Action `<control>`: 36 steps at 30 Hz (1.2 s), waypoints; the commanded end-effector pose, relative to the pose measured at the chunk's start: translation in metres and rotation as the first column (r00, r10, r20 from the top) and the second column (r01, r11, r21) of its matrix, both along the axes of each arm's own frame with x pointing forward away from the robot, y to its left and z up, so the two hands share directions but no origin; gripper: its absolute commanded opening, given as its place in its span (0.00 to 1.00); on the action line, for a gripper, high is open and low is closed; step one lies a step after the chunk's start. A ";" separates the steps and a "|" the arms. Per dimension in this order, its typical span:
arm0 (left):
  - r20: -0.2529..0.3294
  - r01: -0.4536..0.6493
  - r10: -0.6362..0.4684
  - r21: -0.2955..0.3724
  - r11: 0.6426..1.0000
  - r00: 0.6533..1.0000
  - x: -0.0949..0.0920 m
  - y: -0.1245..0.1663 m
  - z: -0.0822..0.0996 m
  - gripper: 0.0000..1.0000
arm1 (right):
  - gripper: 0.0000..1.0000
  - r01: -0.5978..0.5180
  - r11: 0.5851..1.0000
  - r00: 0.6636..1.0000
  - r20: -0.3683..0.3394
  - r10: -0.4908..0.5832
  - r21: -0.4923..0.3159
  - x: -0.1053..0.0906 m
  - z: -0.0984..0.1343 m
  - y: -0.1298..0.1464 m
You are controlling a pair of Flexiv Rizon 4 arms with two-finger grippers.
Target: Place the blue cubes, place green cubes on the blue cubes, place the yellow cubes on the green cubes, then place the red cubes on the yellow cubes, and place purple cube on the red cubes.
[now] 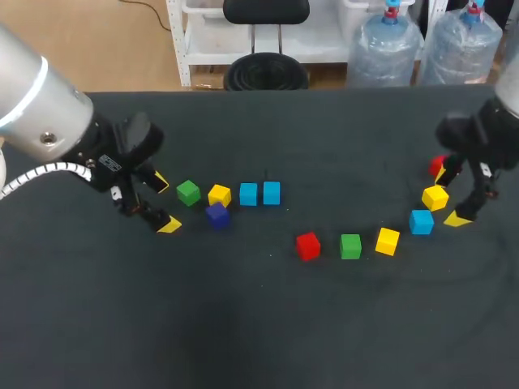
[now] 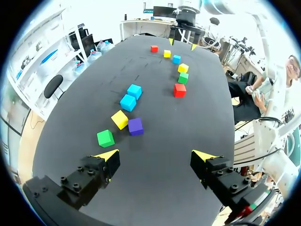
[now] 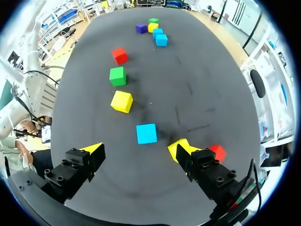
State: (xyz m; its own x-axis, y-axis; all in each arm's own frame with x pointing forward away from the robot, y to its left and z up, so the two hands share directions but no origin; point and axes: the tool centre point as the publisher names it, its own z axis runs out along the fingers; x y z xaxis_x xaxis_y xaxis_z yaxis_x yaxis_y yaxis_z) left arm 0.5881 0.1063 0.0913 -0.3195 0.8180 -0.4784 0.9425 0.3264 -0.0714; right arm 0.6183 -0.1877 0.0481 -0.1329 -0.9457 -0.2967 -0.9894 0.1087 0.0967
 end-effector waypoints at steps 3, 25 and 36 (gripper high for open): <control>-0.001 0.002 -0.002 -0.001 1.000 1.000 0.001 0.001 0.000 1.00 | 1.00 -0.026 1.000 0.999 -0.040 0.025 -0.010 0.007 -0.003 0.003; -0.001 0.002 -0.002 -0.001 1.000 1.000 0.001 0.001 0.000 1.00 | 1.00 -0.033 0.998 0.999 -0.038 0.031 -0.045 0.004 -0.010 0.006; -0.001 0.002 -0.002 -0.001 1.000 1.000 0.001 0.001 0.000 1.00 | 1.00 -0.069 0.997 0.997 -0.018 0.069 -0.045 -0.003 -0.026 0.008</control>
State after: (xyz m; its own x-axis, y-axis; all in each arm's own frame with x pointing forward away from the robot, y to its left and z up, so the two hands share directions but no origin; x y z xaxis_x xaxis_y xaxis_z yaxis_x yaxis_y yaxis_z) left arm 0.5882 0.1064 0.0913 -0.3195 0.8180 -0.4784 0.9425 0.3264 -0.0714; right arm 0.6178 -0.1776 0.0246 -0.0738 -0.9668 -0.2448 -0.9921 0.0461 0.1168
